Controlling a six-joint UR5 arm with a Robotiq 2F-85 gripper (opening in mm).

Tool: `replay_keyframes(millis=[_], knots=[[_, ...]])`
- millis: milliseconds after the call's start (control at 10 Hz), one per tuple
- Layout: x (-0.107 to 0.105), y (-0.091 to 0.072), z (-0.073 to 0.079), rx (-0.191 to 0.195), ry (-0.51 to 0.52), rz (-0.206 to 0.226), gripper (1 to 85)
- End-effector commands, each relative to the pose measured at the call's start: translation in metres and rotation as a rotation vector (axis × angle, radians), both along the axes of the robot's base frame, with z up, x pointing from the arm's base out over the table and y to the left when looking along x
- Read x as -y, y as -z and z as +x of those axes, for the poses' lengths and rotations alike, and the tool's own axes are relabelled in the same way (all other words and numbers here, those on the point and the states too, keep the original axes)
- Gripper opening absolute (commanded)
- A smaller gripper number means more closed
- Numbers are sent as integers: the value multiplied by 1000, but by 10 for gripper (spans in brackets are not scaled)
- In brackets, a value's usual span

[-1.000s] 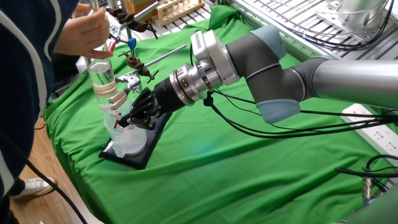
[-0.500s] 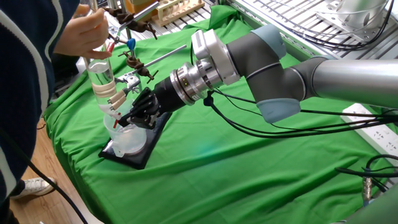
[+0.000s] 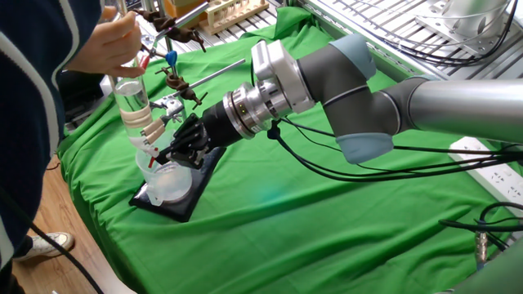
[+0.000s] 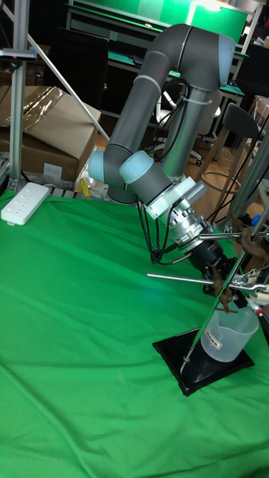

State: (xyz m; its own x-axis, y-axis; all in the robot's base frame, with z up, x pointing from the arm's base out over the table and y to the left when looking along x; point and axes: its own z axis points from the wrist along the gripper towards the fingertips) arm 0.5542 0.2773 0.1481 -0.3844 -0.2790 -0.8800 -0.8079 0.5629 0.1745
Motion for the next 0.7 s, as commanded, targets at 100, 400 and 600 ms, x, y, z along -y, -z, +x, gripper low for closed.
replay_keyframes(millis=[100, 400, 600], knots=[[13, 8, 9, 7, 37, -45, 13], [27, 18, 10, -30, 66, -112, 13], [28, 10, 7, -52, 69, -117, 13]])
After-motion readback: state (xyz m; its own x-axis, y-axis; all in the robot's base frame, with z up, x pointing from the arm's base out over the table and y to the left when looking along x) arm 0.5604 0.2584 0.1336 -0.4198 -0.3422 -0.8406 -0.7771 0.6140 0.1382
